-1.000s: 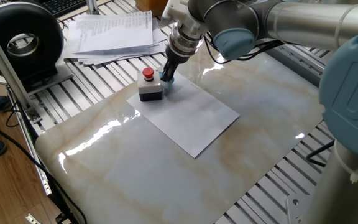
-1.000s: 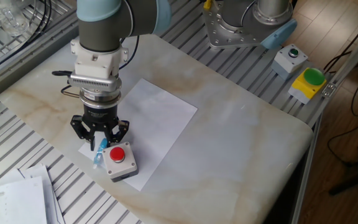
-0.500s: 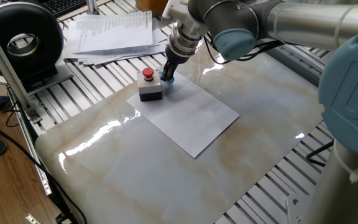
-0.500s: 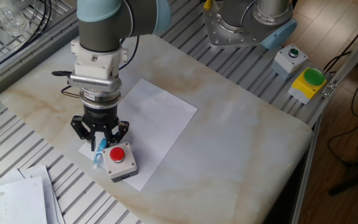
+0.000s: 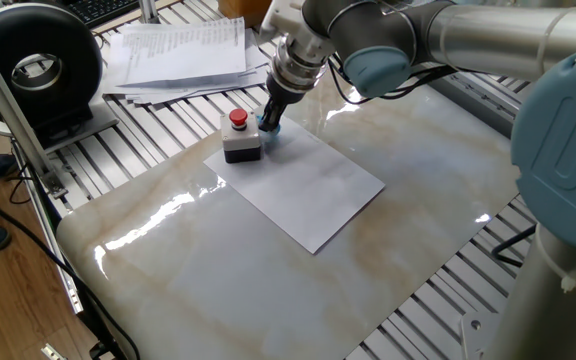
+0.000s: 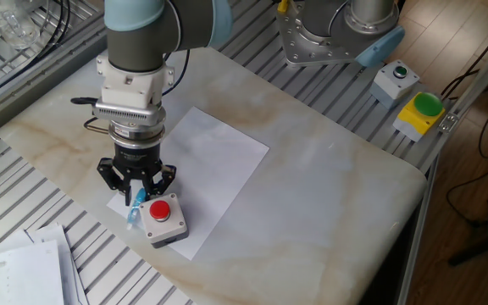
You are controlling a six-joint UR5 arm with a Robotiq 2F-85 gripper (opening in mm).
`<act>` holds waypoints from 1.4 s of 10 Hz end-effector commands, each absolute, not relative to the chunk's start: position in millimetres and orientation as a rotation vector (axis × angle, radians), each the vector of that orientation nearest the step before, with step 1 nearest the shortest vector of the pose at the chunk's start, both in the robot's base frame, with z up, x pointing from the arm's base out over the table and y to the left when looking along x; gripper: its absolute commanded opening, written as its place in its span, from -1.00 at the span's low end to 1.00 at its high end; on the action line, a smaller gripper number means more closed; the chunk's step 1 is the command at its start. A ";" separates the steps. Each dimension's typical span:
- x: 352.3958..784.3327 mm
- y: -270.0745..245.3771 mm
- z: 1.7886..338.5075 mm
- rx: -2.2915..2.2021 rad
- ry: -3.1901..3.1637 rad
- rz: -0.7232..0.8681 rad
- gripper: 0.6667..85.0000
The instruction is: Use the correction tape on paper
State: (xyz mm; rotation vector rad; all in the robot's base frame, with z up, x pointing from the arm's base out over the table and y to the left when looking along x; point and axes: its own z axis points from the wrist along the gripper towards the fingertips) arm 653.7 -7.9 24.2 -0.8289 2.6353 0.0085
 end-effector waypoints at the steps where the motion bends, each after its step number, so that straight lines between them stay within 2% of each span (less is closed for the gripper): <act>1: 648.0 -13.2 21.7 -0.797 2.668 0.023 -0.20; 6: 644.1 -11.9 25.1 -0.772 2.686 0.064 -0.38; 7: 644.6 -12.3 25.4 -0.758 2.694 0.061 -0.54; 8: 645.3 -13.9 25.5 -0.744 2.700 0.052 -0.82; 9: 645.5 -16.7 25.8 -0.736 2.708 0.036 -0.98; 12: 641.1 -14.6 41.7 -0.716 2.736 0.081 -0.98; 14: 622.8 -38.4 64.5 -0.761 2.835 0.024 -0.98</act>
